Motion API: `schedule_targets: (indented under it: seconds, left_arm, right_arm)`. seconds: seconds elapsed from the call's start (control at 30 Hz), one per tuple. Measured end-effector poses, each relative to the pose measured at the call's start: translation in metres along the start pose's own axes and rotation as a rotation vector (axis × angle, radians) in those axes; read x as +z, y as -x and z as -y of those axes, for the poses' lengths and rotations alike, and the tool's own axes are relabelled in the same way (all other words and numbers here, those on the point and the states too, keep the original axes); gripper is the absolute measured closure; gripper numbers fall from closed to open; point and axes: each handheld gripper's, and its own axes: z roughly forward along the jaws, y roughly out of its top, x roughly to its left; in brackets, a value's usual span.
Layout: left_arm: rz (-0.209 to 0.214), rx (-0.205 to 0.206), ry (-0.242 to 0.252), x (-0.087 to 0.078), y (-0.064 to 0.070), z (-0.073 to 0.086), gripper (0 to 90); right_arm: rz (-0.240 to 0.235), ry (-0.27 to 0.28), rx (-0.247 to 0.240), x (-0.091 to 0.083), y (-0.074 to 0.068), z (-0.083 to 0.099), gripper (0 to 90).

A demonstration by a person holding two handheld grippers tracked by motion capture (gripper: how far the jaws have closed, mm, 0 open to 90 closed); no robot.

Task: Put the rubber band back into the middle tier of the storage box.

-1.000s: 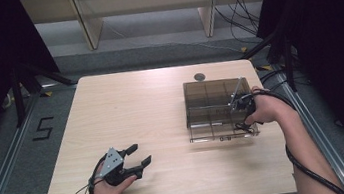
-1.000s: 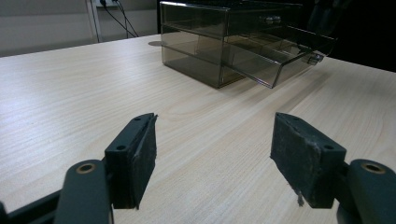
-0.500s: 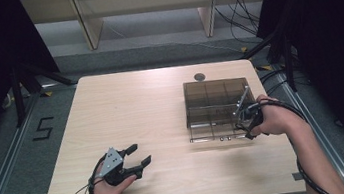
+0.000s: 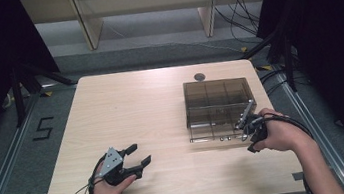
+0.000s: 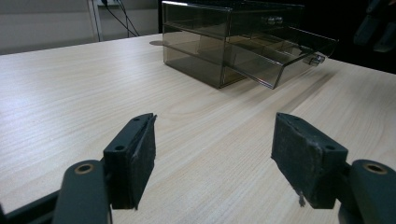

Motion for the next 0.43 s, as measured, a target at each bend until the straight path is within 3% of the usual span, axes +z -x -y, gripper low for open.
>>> schedule_targets:
  seconds: [0.03,0.07,0.1,0.2,0.23,0.27,0.43]
  left_arm:
    - [0.000,0.000,0.000,0.0001,-0.0001,0.0000,30.3]
    - [0.000,-0.002,-0.001,0.0001,-0.0001,0.0000,30.2]
    - [0.000,-0.002,-0.002,0.0000,-0.0003,-0.0001,30.3]
    - [-0.001,-0.006,-0.004,0.0000,-0.0003,-0.0001,30.3]
    - [0.000,-0.007,-0.003,0.0000,-0.0003,-0.0001,30.2]
    - [0.000,-0.007,-0.003,0.0001,-0.0003,-0.0001,30.3]
    - [-0.001,-0.009,-0.003,0.0001,-0.0005,-0.0001,30.2]
  right_arm:
    - [-0.005,-0.010,0.028,0.0006,-0.0037,0.0007,60.6]
    - [-0.011,-0.008,0.011,0.0023,-0.0034,0.0023,60.6]
    - [-0.013,-0.020,0.037,0.0026,-0.0068,0.0027,60.5]
    - [-0.013,-0.012,0.023,0.0076,-0.0087,0.0068,60.1]
    - [-0.023,-0.009,-0.010,0.0091,-0.0072,0.0074,59.9]
    - [-0.021,-0.033,0.027,0.0082,-0.0105,0.0081,59.8]
    - [-0.036,-0.013,0.001,0.0041,-0.0080,0.0097,59.9]
